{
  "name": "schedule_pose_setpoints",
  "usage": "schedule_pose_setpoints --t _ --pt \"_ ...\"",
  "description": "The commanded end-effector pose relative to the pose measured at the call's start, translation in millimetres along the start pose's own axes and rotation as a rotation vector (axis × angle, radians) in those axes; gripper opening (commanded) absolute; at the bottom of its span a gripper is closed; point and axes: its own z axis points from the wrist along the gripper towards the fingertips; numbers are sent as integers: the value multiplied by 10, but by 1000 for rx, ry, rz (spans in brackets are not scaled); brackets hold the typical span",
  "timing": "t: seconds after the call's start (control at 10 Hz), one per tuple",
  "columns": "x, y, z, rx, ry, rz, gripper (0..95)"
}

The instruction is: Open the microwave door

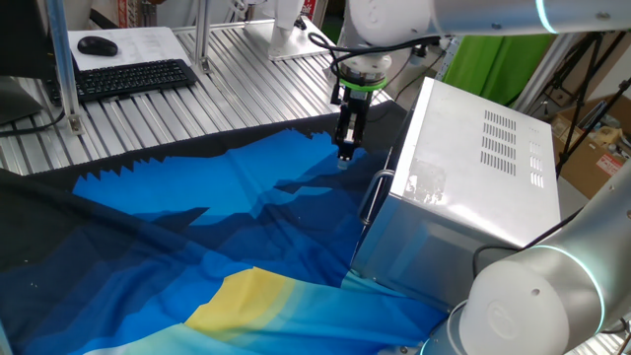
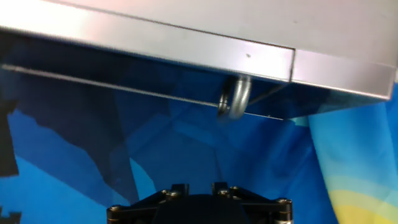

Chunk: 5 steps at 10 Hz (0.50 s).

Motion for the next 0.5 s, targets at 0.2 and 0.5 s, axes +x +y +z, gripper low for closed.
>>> schedule_pose_setpoints --t 0.2,0.5 --pt "-153 -34 -6 -13 -52 1 190" --pt "-239 -66 -2 -15 -138 41 190"
